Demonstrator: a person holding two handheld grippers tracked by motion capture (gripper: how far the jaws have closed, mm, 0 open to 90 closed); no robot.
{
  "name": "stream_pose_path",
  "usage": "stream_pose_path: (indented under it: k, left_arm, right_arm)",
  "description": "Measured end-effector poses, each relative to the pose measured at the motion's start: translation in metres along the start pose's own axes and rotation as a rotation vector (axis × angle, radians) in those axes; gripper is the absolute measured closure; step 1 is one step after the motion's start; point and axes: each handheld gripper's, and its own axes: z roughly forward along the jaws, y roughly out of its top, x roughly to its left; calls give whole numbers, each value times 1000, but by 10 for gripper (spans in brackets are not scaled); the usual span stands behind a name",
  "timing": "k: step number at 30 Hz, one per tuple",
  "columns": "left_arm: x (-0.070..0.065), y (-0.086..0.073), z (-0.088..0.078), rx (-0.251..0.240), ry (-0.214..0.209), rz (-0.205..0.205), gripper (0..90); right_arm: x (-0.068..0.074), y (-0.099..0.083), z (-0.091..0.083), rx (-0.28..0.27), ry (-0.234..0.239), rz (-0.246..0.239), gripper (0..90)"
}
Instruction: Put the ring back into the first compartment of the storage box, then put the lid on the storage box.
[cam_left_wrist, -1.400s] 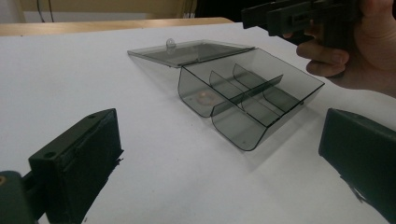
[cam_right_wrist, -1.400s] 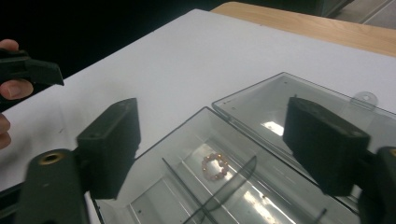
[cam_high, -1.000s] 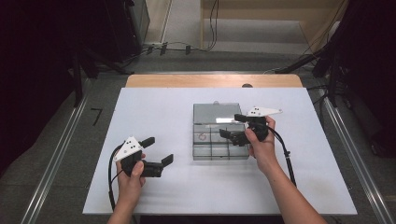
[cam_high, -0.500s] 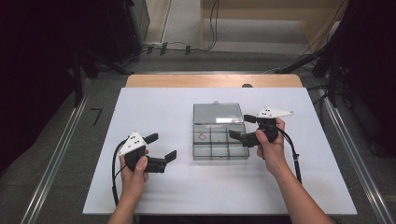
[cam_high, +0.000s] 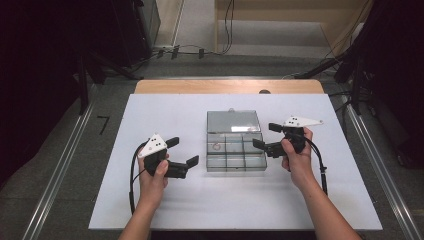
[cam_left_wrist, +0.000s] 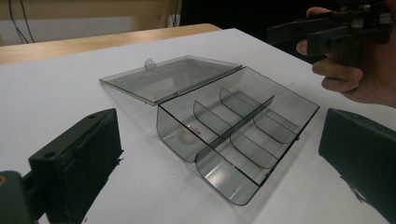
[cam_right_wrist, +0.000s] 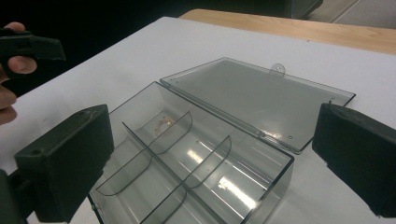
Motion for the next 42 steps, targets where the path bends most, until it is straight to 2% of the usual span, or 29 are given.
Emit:
stream_pose_path:
  k: [12,20,28,35,42]
  left_arm:
    - [7,19,21,-3,-7,7,0]
    - [15,23,38,26,-39,-15,0]
    - [26,29,52,30,-37,-25,0]
    - [39,30,70,64,-26,-53,0]
    - [50,28,83,88,-21,-106,29]
  right_arm:
    - [-10,-1,-7,-6,-10,15,0]
    - [-16,-1,-9,-18,-20,25,0]
    - [-24,1,-9,-31,-33,48,0]
    - [-33,4,-4,-16,-50,60,0]
    - [-39,12,6,1,-50,61,0]
